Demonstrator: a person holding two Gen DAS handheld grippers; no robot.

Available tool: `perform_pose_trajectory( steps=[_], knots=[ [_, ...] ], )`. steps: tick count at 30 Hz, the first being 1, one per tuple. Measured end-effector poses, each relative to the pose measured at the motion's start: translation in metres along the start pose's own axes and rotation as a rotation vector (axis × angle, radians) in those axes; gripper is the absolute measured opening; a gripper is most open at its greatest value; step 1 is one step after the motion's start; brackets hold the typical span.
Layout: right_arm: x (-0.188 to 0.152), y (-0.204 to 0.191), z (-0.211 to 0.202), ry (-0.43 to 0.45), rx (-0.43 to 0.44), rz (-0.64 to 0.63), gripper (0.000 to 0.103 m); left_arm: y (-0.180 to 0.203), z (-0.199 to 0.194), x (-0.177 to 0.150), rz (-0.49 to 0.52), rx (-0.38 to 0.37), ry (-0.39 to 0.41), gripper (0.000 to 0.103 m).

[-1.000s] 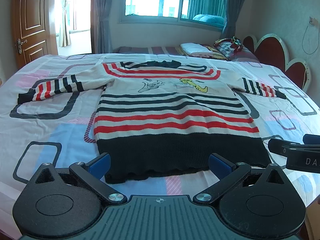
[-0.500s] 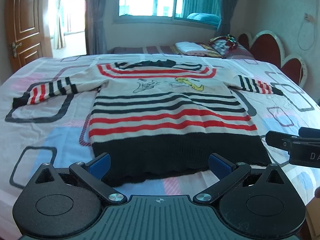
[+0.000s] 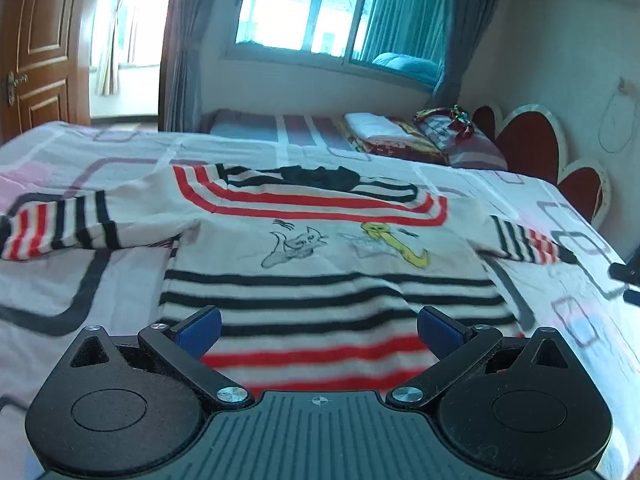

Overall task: Fold small clothes
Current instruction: 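Grasp the black-cuffed sleeve with the right tool and fold it across the body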

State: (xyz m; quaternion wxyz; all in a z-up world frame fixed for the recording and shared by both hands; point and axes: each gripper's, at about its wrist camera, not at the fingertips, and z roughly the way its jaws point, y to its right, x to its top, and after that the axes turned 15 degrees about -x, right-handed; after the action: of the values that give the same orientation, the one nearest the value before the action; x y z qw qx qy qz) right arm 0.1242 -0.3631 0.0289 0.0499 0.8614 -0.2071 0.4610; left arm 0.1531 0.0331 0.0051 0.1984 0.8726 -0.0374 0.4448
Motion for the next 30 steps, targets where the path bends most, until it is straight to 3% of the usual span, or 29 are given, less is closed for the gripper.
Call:
perform_pose_trajectory(
  steps=[2,4,6,7,16,23,30],
  knots=[
    [0.016,0.011,0.03,0.011,-0.028,0.036,0.069,-0.013,0.024,0.009,-0.001,0.046,-0.025,0.103],
    [0.031,0.023,0.066,0.015,-0.043,0.079,0.066,-0.027,0.044,0.016,-0.007,0.045,-0.054,0.103],
    [0.042,0.039,0.104,-0.015,-0.036,0.138,0.049,-0.041,0.061,0.021,-0.036,0.069,-0.064,0.103],
    [0.047,0.047,0.124,-0.033,-0.043,0.173,0.046,-0.048,0.069,0.024,-0.058,0.076,-0.069,0.103],
    [0.047,0.099,0.264,-0.183,-0.062,0.521,0.045,-0.09,0.126,0.036,-0.122,0.117,-0.095,0.103],
    [0.045,0.097,0.288,-0.181,-0.053,0.563,0.043,-0.113,0.15,0.048,-0.174,0.137,-0.087,0.103],
    [0.045,0.109,0.292,-0.179,-0.066,0.608,0.017,-0.128,0.154,0.056,-0.184,0.164,-0.075,0.103]
  ],
)
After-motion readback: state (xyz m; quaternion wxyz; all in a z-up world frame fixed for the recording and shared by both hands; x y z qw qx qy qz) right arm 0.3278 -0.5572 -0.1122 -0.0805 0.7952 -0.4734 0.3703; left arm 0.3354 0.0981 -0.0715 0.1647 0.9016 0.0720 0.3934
